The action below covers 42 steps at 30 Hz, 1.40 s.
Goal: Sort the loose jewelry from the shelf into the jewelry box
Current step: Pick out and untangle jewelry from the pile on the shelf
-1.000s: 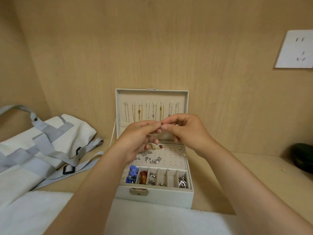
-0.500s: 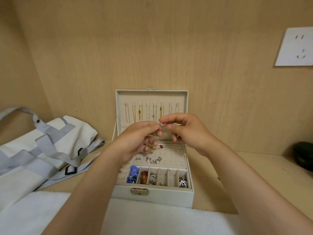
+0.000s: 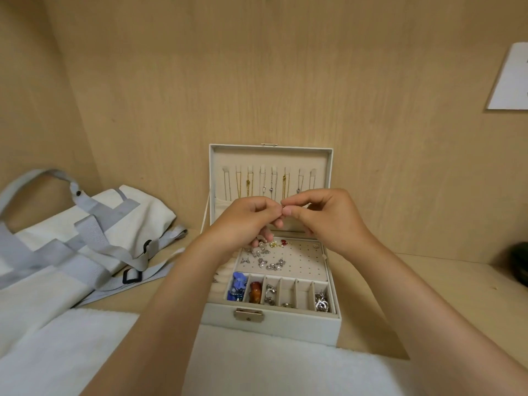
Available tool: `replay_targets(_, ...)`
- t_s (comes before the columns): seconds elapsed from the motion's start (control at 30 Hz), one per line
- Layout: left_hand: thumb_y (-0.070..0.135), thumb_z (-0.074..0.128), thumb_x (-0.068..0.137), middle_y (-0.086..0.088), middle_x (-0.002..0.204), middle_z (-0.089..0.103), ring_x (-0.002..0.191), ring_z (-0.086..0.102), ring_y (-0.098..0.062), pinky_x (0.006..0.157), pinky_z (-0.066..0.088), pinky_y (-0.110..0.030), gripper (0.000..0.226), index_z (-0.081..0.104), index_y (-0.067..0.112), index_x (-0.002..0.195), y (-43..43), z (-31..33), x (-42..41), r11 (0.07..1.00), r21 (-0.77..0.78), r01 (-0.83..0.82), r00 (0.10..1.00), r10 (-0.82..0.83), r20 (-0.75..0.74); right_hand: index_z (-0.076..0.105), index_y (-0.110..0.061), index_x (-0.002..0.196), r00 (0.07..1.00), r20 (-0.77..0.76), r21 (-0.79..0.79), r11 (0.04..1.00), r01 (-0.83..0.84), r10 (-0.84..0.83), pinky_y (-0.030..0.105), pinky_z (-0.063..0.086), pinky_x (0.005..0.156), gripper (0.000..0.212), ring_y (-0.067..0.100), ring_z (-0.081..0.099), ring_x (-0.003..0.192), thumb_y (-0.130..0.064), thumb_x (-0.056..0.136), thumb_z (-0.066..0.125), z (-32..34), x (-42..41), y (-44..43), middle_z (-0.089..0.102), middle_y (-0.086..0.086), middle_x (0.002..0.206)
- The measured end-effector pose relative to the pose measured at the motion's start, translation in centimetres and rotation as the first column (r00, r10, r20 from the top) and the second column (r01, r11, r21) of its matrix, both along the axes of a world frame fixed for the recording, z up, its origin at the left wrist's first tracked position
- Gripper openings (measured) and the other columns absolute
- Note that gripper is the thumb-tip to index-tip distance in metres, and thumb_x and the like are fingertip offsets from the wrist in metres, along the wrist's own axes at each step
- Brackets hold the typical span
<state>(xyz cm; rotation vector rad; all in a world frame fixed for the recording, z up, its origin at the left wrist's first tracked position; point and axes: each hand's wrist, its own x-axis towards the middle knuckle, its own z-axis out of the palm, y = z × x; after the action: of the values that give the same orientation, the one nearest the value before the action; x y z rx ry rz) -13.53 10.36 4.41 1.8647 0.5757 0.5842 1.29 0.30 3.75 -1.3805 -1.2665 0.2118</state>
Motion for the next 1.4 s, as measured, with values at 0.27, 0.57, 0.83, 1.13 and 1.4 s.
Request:
replay_targets(0.27, 0.036, 0.065, 0.092, 0.017, 0.101, 0.065, 0.105, 0.052, -0.006, 0.091, 0.045, -0.030, 0.010, 0.073, 0.038, 0.098, 1.5, -2.1, 0.3, 0.829, 0.557, -0.050, 0.957, 0.199, -0.210, 0.081, -0.022, 0.083, 0.981, 0.195, -0.263, 0.962, 0.073, -0.021, 0.020, 0.053, 0.070, 0.005, 0.003, 0.066, 0.069, -0.018, 0.081, 0.082, -0.5, 0.6, -0.9, 0.076, -0.009, 0.077)
replay_targets(0.57, 0.031, 0.069, 0.090, 0.009, 0.109, 0.055, 0.108, 0.045, -0.009, 0.106, 0.042, -0.038, 0.014, 0.069, 0.045, 0.092, 2.1, -2.6, 0.3, 0.820, 0.568, 0.075, 0.943, 0.127, -0.308, 0.081, -0.026, 0.080, 0.946, 0.312, -0.488, 0.869, 0.078, 0.091, 0.018, 0.052, 0.075, 0.007, -0.004, 0.067, 0.075, -0.019, 0.079, 0.084, -0.6, 0.0, -3.4, 0.074, -0.020, 0.078)
replay_targets(0.83, 0.029, 0.063, 0.093, 0.010, 0.111, 0.055, 0.117, 0.040, -0.010, 0.102, 0.036, -0.030, 0.016, 0.070, 0.043, 0.097, 1.9, -2.9, 0.5, 0.816, 0.574, 0.065, 0.946, 0.133, -0.297, 0.080, -0.026, 0.078, 0.918, 0.395, -0.437, 0.887, 0.150, 0.039, 0.011, 0.047, 0.070, 0.008, -0.007, 0.065, 0.072, -0.020, 0.078, 0.084, -1.0, 0.0, -4.4, 0.073, -0.023, 0.076)
replay_targets(1.13, 0.029, 0.068, 0.091, 0.016, 0.100, 0.053, 0.112, 0.043, -0.009, 0.100, 0.039, -0.030, 0.012, 0.073, 0.038, 0.098, 2.0, -3.3, 0.8, 0.786, 0.615, 0.062, 0.953, 0.136, -0.271, 0.078, -0.031, 0.082, 0.790, 0.603, -0.436, 0.874, 0.214, 0.107, 0.025, 0.055, 0.079, 0.007, -0.005, 0.065, 0.080, -0.024, 0.083, 0.077, -1.0, -0.5, -4.0, 0.072, -0.023, 0.082)
replay_targets(1.4, 0.027, 0.069, 0.089, 0.017, 0.098, 0.054, 0.109, 0.049, -0.010, 0.098, 0.043, -0.032, 0.013, 0.068, 0.037, 0.097, 1.8, -3.4, 1.2, 0.782, 0.620, 0.063, 0.963, 0.115, -0.243, 0.076, -0.034, 0.085, 0.823, 0.549, -0.509, 0.839, 0.194, 0.143, 0.027, 0.055, 0.084, 0.011, -0.005, 0.065, 0.084, -0.023, 0.086, 0.072, -0.7, -0.1, -4.2, 0.074, -0.019, 0.090)
